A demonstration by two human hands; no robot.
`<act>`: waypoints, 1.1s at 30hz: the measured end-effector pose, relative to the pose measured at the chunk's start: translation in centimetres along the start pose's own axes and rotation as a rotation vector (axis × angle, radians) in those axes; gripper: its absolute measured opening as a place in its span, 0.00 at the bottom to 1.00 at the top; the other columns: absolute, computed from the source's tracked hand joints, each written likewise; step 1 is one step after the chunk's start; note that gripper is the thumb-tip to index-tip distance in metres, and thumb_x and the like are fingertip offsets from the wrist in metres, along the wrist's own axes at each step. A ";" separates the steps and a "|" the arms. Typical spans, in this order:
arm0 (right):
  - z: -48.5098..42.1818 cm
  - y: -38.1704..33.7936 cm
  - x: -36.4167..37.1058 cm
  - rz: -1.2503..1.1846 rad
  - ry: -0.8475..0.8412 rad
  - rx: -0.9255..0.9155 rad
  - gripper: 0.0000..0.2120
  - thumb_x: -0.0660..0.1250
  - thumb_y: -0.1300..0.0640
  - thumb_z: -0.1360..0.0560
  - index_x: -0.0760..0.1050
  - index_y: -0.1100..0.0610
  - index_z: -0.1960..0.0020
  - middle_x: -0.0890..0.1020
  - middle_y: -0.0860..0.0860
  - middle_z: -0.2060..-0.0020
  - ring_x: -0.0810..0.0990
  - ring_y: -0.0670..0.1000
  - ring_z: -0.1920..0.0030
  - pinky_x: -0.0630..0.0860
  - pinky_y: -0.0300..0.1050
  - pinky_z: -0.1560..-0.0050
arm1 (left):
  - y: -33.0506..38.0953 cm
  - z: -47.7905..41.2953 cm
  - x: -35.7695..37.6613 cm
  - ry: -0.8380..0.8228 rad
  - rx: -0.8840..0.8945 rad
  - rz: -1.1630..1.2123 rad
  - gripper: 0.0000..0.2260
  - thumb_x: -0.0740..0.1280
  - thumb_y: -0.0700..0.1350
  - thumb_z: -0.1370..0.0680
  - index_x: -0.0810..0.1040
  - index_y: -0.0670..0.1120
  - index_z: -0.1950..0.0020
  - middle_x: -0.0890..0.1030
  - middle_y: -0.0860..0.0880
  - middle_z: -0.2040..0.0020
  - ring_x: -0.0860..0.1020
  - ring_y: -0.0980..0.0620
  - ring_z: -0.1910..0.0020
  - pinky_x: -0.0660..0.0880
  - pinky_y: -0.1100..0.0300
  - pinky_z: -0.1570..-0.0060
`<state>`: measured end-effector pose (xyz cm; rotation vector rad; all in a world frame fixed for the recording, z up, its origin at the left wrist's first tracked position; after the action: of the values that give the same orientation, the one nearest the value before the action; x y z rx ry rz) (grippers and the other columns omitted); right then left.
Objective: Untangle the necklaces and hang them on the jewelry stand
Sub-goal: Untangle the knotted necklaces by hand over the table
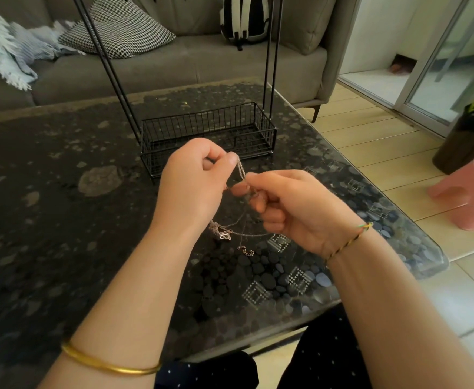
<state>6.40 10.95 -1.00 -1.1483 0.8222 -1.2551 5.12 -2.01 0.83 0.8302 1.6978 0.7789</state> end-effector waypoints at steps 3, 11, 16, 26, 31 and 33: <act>0.0 -0.1 -0.3 0.075 0.104 -0.087 0.06 0.66 0.60 0.26 0.80 0.61 0.58 0.69 0.49 0.74 0.61 0.44 0.78 0.56 0.36 0.77 | 0.1 0.0 -0.1 0.009 -0.016 -0.049 0.07 0.65 0.49 0.23 0.77 0.48 0.58 0.79 0.48 0.63 0.79 0.51 0.61 0.79 0.49 0.57; -0.2 -0.1 -0.4 0.100 0.265 -0.217 0.06 0.67 0.62 0.27 0.77 0.57 0.63 0.71 0.52 0.72 0.63 0.46 0.76 0.61 0.37 0.77 | 0.3 0.2 0.1 -0.140 -0.123 -0.061 0.10 0.65 0.50 0.23 0.79 0.46 0.58 0.75 0.49 0.69 0.73 0.54 0.70 0.73 0.58 0.65; -0.1 -0.2 -0.6 -0.017 0.266 -0.191 0.03 0.65 0.64 0.27 0.76 0.61 0.59 0.77 0.51 0.72 0.64 0.45 0.79 0.59 0.34 0.78 | 0.1 0.4 0.1 -0.263 -0.231 0.024 0.08 0.67 0.49 0.24 0.81 0.47 0.59 0.73 0.53 0.70 0.71 0.56 0.70 0.68 0.63 0.69; -0.2 -0.2 -1.0 0.036 0.366 -0.219 0.05 0.62 0.61 0.23 0.73 0.57 0.58 0.78 0.52 0.72 0.62 0.45 0.79 0.59 0.35 0.80 | 0.2 0.5 0.3 -0.336 -0.299 0.000 0.06 0.68 0.49 0.25 0.82 0.49 0.60 0.78 0.57 0.59 0.70 0.59 0.63 0.67 0.59 0.58; -0.3 -0.1 -1.4 0.129 0.446 -0.237 0.06 0.61 0.59 0.22 0.72 0.56 0.58 0.78 0.51 0.71 0.62 0.44 0.79 0.60 0.34 0.79 | 0.1 0.2 -0.1 -0.276 -0.308 -0.046 0.06 0.66 0.47 0.25 0.81 0.47 0.58 0.77 0.54 0.59 0.72 0.57 0.62 0.67 0.61 0.65; -0.3 0.0 -1.6 0.157 0.462 -0.237 0.05 0.61 0.58 0.22 0.73 0.56 0.57 0.77 0.49 0.72 0.62 0.45 0.78 0.60 0.35 0.79 | -0.1 0.1 -0.2 -0.243 -0.295 -0.066 0.08 0.64 0.45 0.24 0.80 0.42 0.55 0.77 0.51 0.60 0.71 0.56 0.64 0.68 0.62 0.65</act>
<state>5.80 12.44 -1.26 -0.9632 1.4092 -1.3356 5.23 -2.20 0.80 0.6336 1.3494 0.8238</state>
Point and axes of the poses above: each hand's wrist, its own z-axis away from the middle knuckle, its own x-axis out of the palm, y = z × x, the point moved 2 cm from there along -z, towards the middle knuckle
